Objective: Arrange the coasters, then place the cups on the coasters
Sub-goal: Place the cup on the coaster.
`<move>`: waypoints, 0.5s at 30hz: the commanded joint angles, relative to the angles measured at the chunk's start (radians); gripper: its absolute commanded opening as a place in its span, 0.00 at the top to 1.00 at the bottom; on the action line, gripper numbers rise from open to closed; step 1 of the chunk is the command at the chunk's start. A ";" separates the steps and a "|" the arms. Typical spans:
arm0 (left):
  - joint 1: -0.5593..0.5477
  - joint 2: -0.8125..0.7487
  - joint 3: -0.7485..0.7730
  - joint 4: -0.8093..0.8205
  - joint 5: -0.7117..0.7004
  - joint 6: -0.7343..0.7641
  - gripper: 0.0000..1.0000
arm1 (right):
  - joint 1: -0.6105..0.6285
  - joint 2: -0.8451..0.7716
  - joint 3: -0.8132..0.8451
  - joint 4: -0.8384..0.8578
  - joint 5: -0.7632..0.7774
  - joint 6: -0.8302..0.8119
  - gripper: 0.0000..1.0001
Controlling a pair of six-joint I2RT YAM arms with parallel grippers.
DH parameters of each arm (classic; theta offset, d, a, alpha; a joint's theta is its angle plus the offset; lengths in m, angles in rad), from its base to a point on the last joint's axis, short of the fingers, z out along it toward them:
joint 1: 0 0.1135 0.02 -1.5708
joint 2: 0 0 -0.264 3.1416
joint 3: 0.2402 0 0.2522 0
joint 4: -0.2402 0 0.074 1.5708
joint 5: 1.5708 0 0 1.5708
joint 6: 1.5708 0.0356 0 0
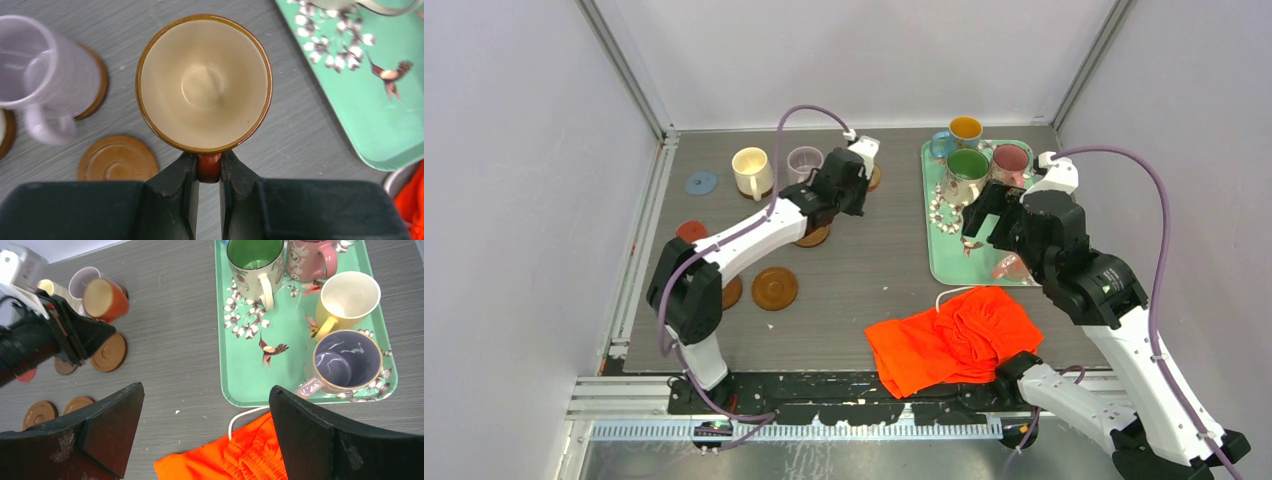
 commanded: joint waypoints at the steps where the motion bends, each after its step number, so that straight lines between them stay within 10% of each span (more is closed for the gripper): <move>1: 0.048 -0.096 0.004 -0.019 -0.099 -0.026 1.00 | -0.003 -0.004 0.000 0.042 -0.048 -0.024 0.00; 15: 0.281 -0.130 0.129 -0.196 -0.215 -0.090 1.00 | 0.084 -0.032 -0.022 0.051 0.068 -0.062 0.00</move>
